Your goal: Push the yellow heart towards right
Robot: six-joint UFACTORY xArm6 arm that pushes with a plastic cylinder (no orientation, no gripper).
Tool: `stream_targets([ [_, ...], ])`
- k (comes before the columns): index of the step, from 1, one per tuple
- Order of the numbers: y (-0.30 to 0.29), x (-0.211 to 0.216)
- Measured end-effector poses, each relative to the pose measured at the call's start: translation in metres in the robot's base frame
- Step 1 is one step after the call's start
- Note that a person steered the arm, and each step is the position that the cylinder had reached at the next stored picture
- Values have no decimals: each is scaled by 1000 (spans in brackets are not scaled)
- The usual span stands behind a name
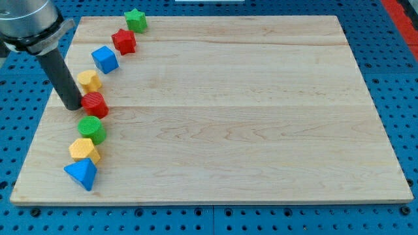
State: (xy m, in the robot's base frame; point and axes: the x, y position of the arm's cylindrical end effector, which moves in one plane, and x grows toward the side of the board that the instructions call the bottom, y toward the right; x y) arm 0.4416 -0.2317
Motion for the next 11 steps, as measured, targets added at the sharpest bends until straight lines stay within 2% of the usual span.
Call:
stream_targets([
  [1,12,0],
  [2,-43,0],
  [4,-67,-58],
  [8,-9,-54],
  [11,8,-51],
])
